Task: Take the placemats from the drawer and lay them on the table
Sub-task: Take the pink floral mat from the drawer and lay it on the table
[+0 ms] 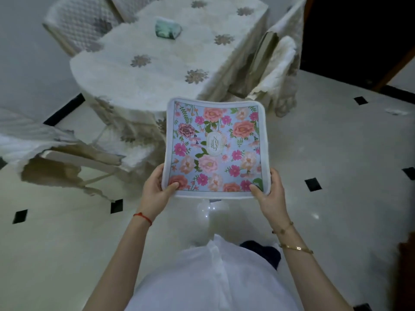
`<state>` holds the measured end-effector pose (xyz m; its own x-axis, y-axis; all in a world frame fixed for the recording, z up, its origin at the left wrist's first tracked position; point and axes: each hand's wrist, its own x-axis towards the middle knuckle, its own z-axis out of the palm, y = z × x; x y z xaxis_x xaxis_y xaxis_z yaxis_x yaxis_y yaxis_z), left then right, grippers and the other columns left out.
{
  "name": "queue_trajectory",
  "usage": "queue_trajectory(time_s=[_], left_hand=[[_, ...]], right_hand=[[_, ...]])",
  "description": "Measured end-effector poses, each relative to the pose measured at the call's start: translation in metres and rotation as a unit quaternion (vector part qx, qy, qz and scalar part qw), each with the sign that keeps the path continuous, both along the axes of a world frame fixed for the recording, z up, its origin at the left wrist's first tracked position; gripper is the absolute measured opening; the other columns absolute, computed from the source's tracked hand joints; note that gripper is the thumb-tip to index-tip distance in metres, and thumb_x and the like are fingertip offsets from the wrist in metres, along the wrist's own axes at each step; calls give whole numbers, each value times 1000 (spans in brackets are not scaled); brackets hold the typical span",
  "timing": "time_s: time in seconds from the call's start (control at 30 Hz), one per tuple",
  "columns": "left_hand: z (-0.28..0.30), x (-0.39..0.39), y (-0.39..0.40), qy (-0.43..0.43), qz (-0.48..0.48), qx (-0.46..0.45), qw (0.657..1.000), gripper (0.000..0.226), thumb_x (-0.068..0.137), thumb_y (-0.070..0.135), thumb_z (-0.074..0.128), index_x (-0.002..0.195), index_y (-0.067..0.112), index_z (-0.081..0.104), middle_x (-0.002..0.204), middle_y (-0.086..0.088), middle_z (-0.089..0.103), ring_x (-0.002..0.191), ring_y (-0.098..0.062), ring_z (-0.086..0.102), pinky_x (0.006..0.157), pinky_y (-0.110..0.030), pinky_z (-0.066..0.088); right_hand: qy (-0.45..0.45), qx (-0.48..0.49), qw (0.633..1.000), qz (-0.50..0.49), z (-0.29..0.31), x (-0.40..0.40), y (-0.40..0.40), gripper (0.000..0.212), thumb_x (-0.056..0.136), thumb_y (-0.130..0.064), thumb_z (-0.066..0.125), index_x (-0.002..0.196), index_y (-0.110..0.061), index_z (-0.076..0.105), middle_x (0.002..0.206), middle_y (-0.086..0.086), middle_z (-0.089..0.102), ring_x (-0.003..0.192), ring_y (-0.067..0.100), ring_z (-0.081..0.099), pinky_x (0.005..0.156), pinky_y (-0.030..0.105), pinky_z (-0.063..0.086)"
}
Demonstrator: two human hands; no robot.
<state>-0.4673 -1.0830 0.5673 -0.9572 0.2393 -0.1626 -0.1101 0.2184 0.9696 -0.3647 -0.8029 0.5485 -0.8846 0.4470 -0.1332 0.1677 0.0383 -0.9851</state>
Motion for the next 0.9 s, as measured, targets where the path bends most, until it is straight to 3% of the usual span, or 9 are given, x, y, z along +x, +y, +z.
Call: queue_trajectory(time_s=[0.13,0.27,0.33,0.6,0.77,0.9], left_hand=[[7,-23,-63,9,29,-8,1000,51,83,-9,65,124,21,55,113,-19,66,103,-32,66,92,-48,53],[10,-43,-106,6,65,7,998,52,83,-8,65,128,16,52,113,-16,67,97,-19,70,83,-26,56],[9,-56,-121,4,82,13,997,52,84,-7,65,128,15,51,112,-15,68,97,-18,70,82,-23,56],[-1,-139,-161,1,118,6,993,49,83,-7,67,126,11,54,108,-10,69,100,-22,68,88,-35,56],[0,-231,-172,-7,133,-19,991,46,82,-3,69,122,14,54,110,-12,68,102,-25,67,89,-41,55],[8,-311,-169,5,133,-19,991,48,82,-7,66,122,16,53,94,8,70,84,-1,69,79,-24,58]], right_hand=[[2,-9,1000,24,4,-37,-63,52,86,1,67,130,-17,46,111,-3,62,96,2,65,79,19,57],[16,-2,999,52,12,-73,-103,57,86,3,66,125,-32,46,112,-7,62,98,1,64,77,14,54],[17,0,998,64,14,-93,-117,57,86,3,65,123,-36,47,113,-7,62,101,3,64,79,15,54],[10,-13,996,89,-1,-195,-156,56,86,4,65,133,-20,45,123,3,60,113,16,61,93,32,55],[9,-6,996,89,-5,-285,-169,57,86,2,66,134,-19,46,122,-4,61,112,11,62,91,27,55],[-3,12,995,96,0,-367,-169,55,86,-7,68,134,-24,44,119,-7,63,106,5,64,83,23,57]])
